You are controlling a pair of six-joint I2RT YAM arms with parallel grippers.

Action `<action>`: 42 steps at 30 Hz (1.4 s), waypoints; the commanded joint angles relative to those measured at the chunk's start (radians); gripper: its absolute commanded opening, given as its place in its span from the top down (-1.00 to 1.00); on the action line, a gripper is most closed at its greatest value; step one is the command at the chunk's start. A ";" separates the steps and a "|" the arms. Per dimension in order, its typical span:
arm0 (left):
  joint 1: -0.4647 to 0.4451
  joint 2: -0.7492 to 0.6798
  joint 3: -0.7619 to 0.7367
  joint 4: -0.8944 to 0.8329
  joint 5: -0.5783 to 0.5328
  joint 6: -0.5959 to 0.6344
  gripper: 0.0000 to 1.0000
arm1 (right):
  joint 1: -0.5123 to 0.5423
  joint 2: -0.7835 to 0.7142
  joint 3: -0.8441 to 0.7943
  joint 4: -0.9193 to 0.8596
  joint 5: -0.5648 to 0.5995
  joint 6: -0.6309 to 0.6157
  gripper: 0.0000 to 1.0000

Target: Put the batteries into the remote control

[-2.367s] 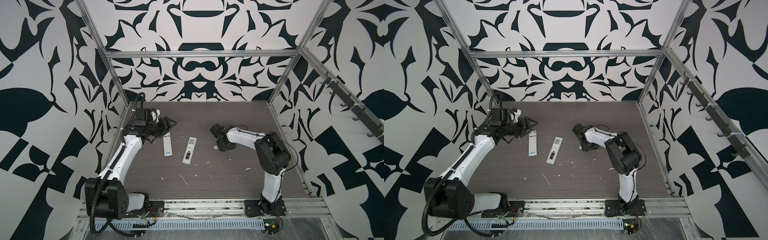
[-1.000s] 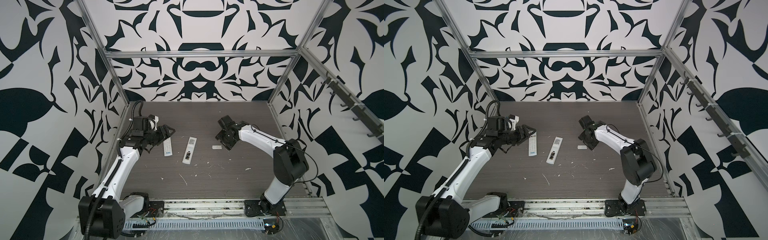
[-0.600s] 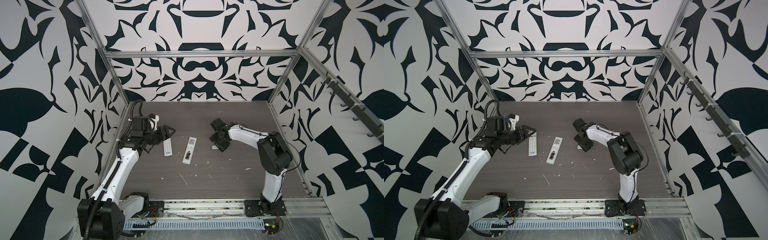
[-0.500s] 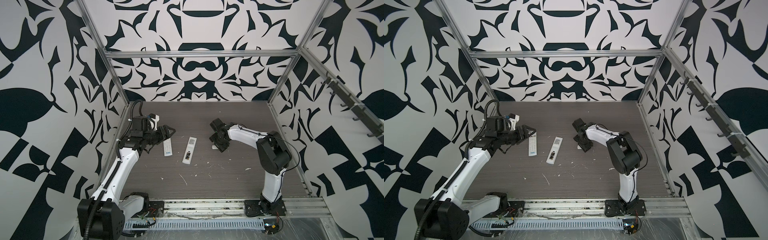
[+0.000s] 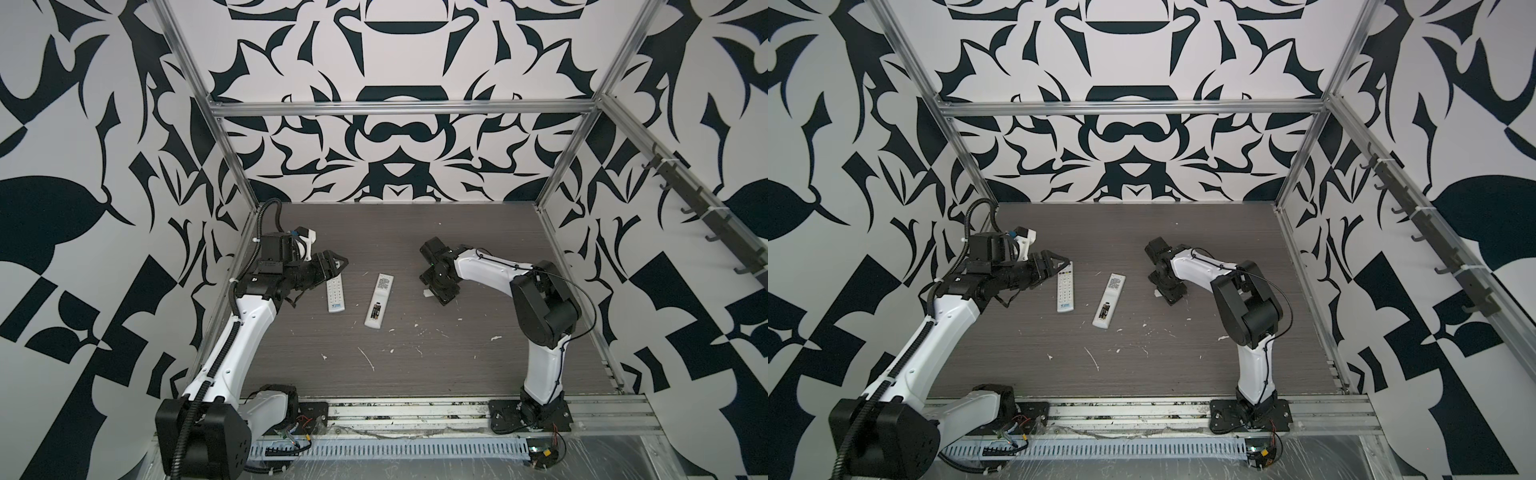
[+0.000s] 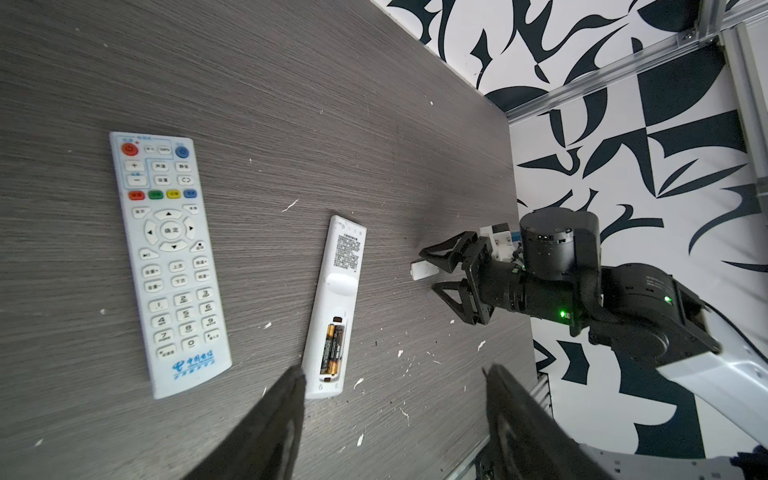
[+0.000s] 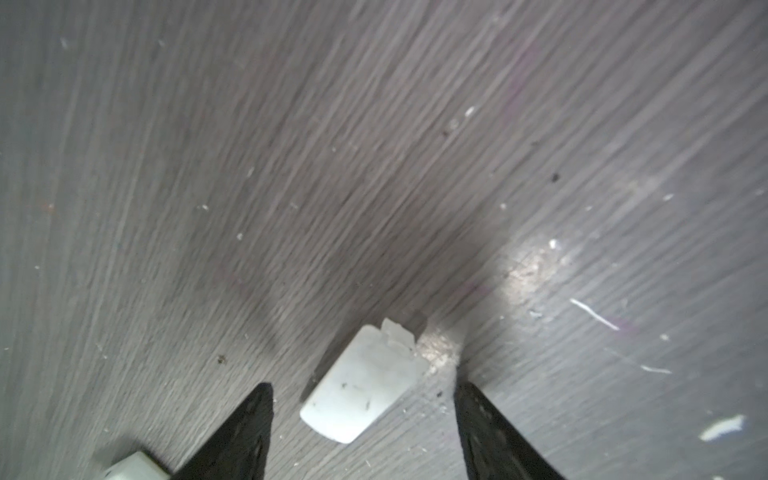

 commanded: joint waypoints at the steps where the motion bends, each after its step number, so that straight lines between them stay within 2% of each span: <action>1: 0.005 0.004 0.009 -0.017 0.020 0.017 -0.43 | 0.004 -0.001 0.030 -0.034 0.030 -0.003 -0.44; 10: 0.005 0.004 0.005 -0.008 0.016 0.015 -0.43 | -0.012 0.046 0.035 -0.026 0.017 -0.032 -0.32; 17: 0.005 0.014 -0.004 -0.003 0.019 0.005 -0.42 | -0.026 0.054 0.025 -0.040 0.022 -0.058 -0.05; 26: 0.005 0.052 -0.010 0.029 0.044 -0.004 -0.44 | -0.048 0.056 -0.009 -0.029 0.008 -0.096 0.10; 34: 0.004 0.120 -0.040 0.042 0.046 0.010 -0.42 | -0.069 0.055 -0.024 -0.032 0.003 -0.143 0.32; 42: -0.068 0.250 -0.062 0.038 0.007 0.023 -0.35 | -0.084 0.081 0.042 -0.093 0.012 -0.305 0.34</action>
